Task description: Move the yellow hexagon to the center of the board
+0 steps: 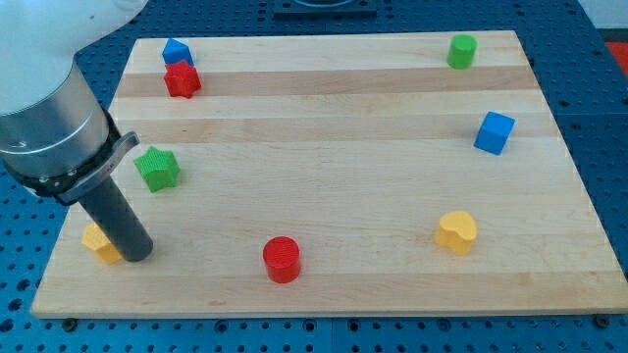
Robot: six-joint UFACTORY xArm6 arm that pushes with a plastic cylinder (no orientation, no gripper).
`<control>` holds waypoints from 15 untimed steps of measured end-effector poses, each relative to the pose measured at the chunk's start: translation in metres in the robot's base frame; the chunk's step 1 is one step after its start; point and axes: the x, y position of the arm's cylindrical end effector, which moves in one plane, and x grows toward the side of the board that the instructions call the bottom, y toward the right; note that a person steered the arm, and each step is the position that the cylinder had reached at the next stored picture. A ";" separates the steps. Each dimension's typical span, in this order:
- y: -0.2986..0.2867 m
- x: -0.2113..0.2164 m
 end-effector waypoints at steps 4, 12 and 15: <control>0.026 -0.064; 0.023 -0.155; -0.025 -0.183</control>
